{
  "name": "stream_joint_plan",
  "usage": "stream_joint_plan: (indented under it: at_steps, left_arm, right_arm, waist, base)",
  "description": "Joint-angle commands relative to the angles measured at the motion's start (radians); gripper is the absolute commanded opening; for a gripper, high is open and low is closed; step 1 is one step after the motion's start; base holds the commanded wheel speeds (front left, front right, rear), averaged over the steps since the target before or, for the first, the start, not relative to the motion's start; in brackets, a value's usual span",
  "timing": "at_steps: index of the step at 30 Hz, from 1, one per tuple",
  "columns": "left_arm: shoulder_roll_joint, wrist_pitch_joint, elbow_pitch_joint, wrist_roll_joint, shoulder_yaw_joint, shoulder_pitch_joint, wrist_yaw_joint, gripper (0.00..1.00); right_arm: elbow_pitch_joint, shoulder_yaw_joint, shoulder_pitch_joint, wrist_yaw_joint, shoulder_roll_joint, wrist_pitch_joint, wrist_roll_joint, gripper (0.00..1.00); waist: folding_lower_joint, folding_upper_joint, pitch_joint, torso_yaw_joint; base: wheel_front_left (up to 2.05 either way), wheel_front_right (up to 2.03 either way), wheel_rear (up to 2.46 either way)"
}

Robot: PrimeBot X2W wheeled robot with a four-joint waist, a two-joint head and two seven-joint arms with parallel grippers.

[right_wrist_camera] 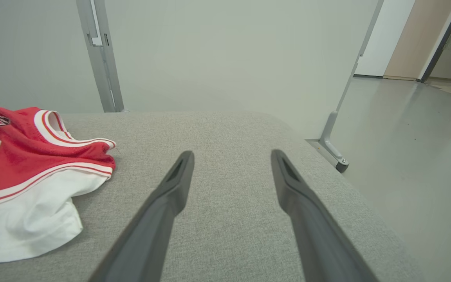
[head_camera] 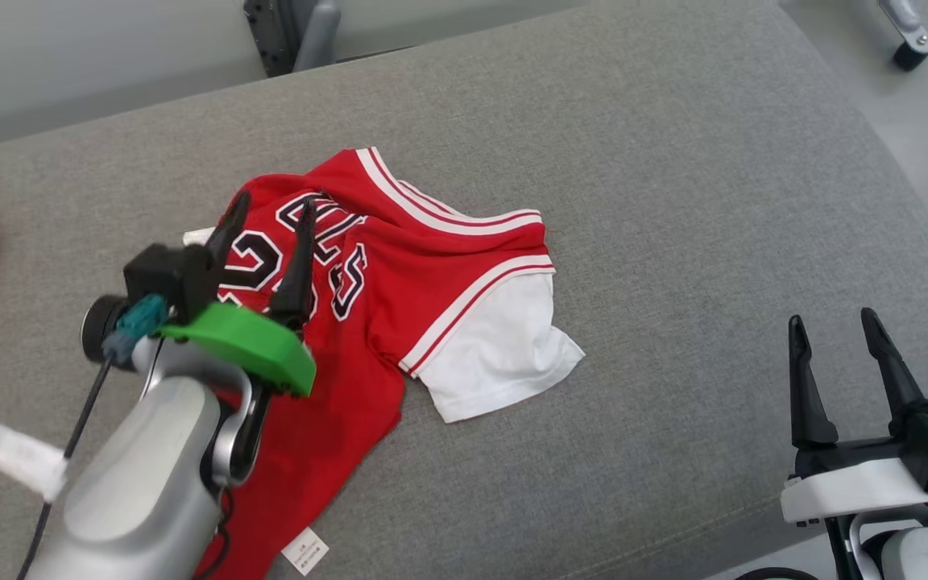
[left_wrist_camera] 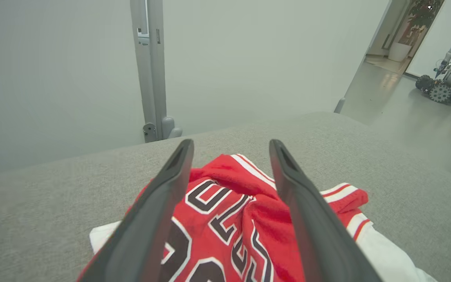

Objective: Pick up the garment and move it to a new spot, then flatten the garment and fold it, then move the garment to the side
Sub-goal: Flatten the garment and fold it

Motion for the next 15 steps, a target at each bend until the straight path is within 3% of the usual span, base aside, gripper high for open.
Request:
stream_joint_plan:
  at_steps: [1, 9, 12, 15]
  left_arm:
    - [0.022, -0.009, -0.034, 0.009, -0.001, 0.052, 0.014, 1.0]
    - [0.137, -0.04, -0.241, 0.016, 0.1, 0.419, 0.12, 1.0]
    - [0.141, -0.039, -0.29, 0.057, 0.161, 0.548, 0.133, 1.0]
    - [0.131, -0.039, -0.328, 0.106, 0.231, 0.662, 0.117, 1.0]
  right_arm:
    - [-0.013, -0.004, 0.011, -0.001, -0.001, -0.003, -0.018, 1.0]
    - [-0.061, 0.014, 0.039, -0.001, -0.002, -0.003, -0.086, 1.0]
    - [-0.056, 0.029, 0.051, -0.001, -0.006, -0.003, -0.096, 1.0]
    - [-0.042, 0.034, 0.051, -0.001, -0.012, -0.003, -0.096, 1.0]
  waist:
    - [0.0, 0.0, -0.041, 0.04]
    - [0.0, 0.0, -0.134, 0.131]
    - [0.0, 0.0, -0.159, 0.162]
    - [0.0, 0.0, -0.172, 0.188]
  base:
    - [0.0, 0.0, 0.0]
    - [0.0, 0.0, 0.0]
    - [0.0, 0.0, 0.0]
    - [0.0, 0.0, 0.0]
